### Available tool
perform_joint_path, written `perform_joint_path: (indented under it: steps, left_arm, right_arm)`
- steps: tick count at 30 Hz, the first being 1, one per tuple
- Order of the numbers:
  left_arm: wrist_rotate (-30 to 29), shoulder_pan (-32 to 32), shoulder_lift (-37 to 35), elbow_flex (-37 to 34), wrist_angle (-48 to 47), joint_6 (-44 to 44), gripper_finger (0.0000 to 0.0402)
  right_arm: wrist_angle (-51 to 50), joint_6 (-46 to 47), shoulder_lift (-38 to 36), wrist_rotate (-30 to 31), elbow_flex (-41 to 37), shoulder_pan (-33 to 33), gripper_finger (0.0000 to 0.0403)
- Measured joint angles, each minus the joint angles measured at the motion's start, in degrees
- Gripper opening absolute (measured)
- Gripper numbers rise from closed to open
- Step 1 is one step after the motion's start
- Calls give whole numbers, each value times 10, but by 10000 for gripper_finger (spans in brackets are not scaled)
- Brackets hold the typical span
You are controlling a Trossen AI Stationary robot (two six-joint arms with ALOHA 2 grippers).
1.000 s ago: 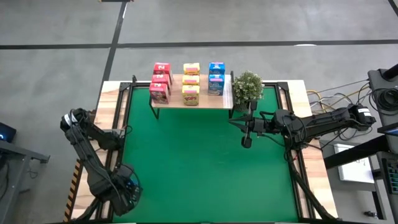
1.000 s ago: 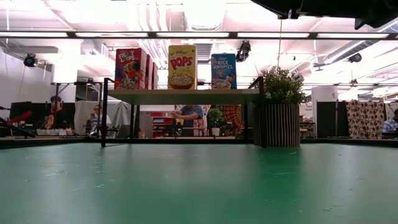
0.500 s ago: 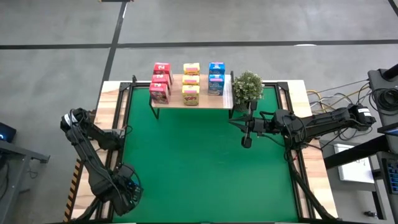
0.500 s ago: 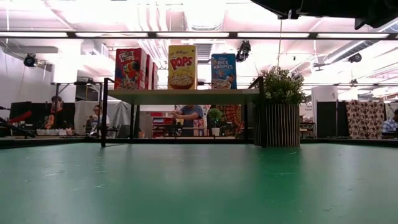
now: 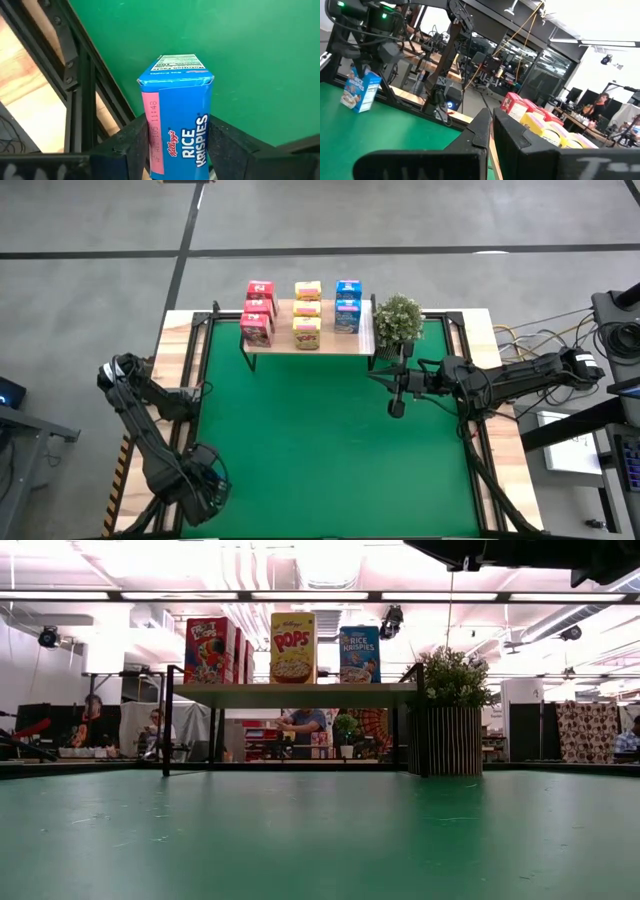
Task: Stack cereal on shelf
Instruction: Put the blue cereal box on the shelf aligned with the other blue cereal boxes
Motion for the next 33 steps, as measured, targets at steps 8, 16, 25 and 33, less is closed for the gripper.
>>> perform_joint_path:
  steps: [8, 16, 25, 33]
  left_arm:
    - [-60, 59, 0, 67, 2, 137, 162]
    - [-196, 183, 0, 173, 3, 411, 162]
    - [-223, 352, 1, 281, 15, 749, 162]
    - [-241, 468, 58, 432, 46, 1027, 162]
  right_arm:
    - [-67, 18, -53, 0, 0, 0, 12]
    - [-158, 46, -114, -3, 0, 0, 12]
    - [-164, 46, -119, -34, -1, 0, 12]
    - [-165, 50, -118, -34, -1, 0, 12]
